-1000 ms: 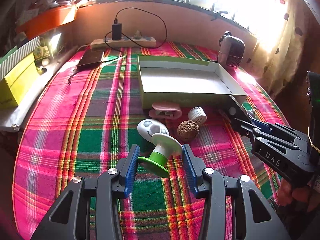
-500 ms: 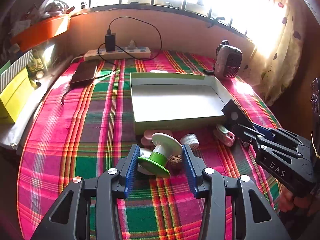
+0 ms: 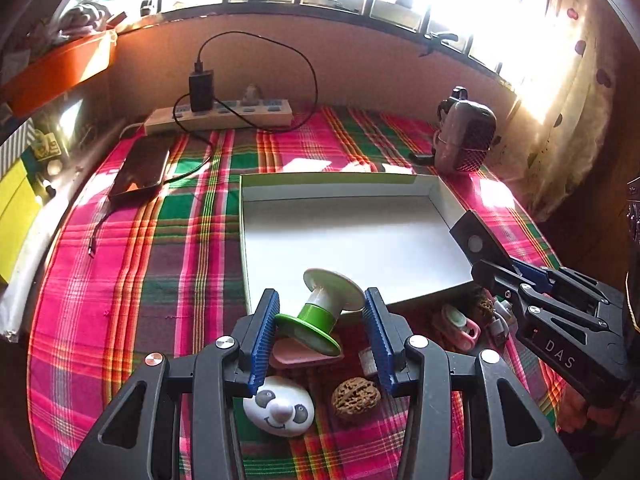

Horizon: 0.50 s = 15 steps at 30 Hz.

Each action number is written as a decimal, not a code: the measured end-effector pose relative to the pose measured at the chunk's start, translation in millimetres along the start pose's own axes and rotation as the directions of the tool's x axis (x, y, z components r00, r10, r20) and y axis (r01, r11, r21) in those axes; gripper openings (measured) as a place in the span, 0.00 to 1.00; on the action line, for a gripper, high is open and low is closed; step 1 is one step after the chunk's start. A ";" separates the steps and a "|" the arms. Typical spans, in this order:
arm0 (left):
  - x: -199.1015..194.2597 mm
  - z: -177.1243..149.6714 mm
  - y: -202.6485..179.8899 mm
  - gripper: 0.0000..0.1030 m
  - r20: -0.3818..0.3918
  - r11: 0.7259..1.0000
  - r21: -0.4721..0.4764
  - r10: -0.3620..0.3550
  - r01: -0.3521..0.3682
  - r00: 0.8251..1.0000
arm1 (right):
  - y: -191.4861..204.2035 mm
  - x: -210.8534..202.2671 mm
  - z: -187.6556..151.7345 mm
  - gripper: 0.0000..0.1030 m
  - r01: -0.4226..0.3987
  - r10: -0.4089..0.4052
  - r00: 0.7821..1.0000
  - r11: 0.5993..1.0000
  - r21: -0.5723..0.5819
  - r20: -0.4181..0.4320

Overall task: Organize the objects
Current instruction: 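Carry the black device with the right tool while the left tool carries the spool over the box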

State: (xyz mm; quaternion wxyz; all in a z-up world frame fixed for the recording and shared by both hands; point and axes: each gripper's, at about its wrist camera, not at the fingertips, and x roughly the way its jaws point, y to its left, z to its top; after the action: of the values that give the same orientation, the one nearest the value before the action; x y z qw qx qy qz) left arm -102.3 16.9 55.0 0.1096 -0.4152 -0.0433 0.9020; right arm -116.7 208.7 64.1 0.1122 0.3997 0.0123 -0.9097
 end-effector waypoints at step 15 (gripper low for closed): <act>67.7 49.1 2.1 0.40 -0.053 1.000 -0.008 0.019 -0.019 0.998 | -35.1 55.6 37.8 0.24 0.028 -0.027 0.998 1.000 0.011 -0.051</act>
State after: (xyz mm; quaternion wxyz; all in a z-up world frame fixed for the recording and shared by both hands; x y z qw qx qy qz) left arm -182.6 31.3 36.6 0.1002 -0.4399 -0.0404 0.8915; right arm -188.1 227.8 46.9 0.0969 0.4232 0.0153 -0.9007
